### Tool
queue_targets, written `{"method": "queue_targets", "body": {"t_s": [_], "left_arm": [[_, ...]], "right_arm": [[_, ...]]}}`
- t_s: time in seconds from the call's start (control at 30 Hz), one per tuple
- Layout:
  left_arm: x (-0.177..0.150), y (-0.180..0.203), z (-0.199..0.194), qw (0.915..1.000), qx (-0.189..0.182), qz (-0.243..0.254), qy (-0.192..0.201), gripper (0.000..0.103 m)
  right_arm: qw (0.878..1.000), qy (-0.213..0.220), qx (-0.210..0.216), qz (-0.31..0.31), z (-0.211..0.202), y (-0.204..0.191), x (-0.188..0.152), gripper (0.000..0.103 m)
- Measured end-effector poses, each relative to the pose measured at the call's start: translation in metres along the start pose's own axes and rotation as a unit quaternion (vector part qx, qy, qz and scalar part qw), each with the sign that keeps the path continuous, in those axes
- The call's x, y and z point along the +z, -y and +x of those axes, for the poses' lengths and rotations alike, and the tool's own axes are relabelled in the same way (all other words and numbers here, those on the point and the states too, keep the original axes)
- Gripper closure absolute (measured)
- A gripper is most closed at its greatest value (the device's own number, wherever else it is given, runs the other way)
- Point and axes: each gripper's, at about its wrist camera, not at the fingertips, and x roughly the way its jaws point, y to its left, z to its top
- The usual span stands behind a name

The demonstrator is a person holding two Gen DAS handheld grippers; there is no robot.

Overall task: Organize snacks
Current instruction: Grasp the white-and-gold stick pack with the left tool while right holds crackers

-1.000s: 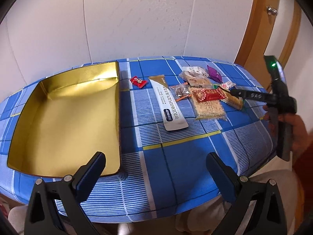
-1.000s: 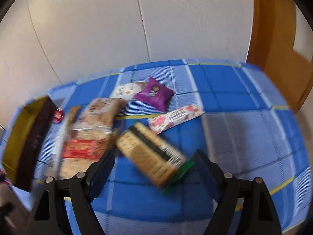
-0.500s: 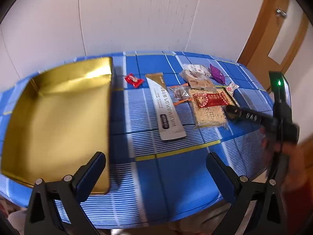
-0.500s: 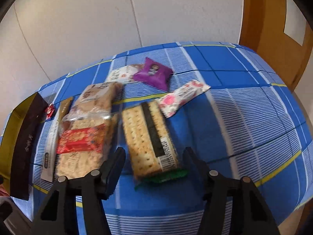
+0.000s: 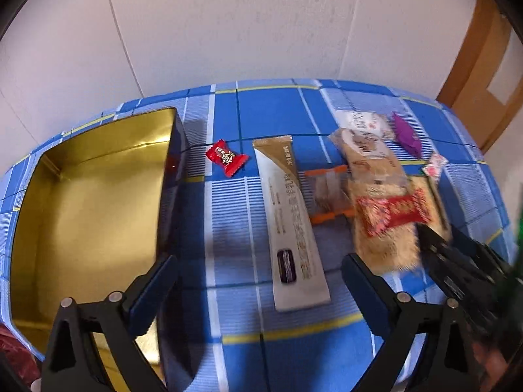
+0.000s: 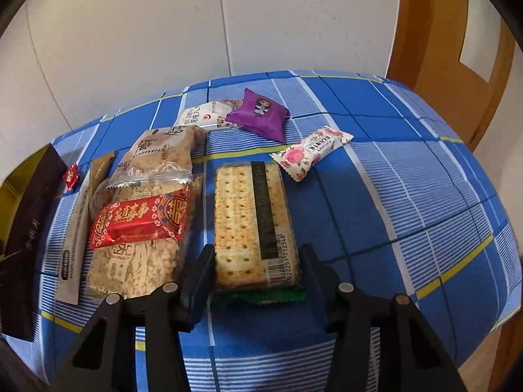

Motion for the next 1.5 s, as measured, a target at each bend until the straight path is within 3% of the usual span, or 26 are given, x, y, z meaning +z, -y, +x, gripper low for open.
{"method": "queue_targets", "body": {"t_s": [0.13,0.2,0.4,0.67,0.83,0.93,1.03,1.13,1.17,1.3,1.5], "left_arm": [[0.011,0.003,0.024,0.9995,-0.004,-0.009,-0.028,0.017],[0.014,0.003,0.032,0.9992,-0.010,-0.015,-0.035,0.028],[0.013,0.014,0.041,0.9995,-0.003,0.015,-0.028,0.037],[0.009,0.012,0.049,0.9992,-0.019,0.005,-0.034,0.037],[0.007,0.021,0.048,0.9984,0.006,0.052,-0.019,0.029],[0.010,0.014,0.052,0.9989,-0.017,0.035,-0.026,0.029],[0.011,0.015,0.052,0.9991,-0.013,0.033,-0.021,0.029],[0.012,0.017,0.052,0.9989,-0.021,0.039,-0.016,0.044],[0.012,0.020,0.049,0.9980,-0.031,0.055,-0.009,0.067],[0.012,0.028,0.047,0.9957,-0.027,0.089,-0.004,0.074],[0.008,0.013,0.034,0.9950,-0.079,0.061,0.010,0.081]], "right_arm": [[1.000,-0.001,0.019,0.018,0.005,0.007,0.005,0.051],[0.999,-0.001,0.024,0.024,0.005,0.008,0.005,0.051],[1.000,-0.002,0.019,0.021,0.005,0.007,0.005,0.051],[1.000,-0.003,0.016,0.020,0.005,0.006,0.005,0.051],[1.000,-0.002,0.010,0.015,0.005,0.005,0.004,0.051],[1.000,-0.002,0.006,0.012,0.005,0.004,0.004,0.051],[1.000,-0.002,0.002,0.008,0.005,0.003,0.004,0.051],[1.000,0.000,0.000,0.005,0.005,0.002,0.004,0.051],[1.000,0.001,-0.001,0.004,0.005,0.002,0.004,0.051],[1.000,0.002,-0.006,-0.002,0.005,0.001,0.003,0.051],[1.000,0.004,-0.001,0.005,0.005,0.002,0.003,0.051]]}}
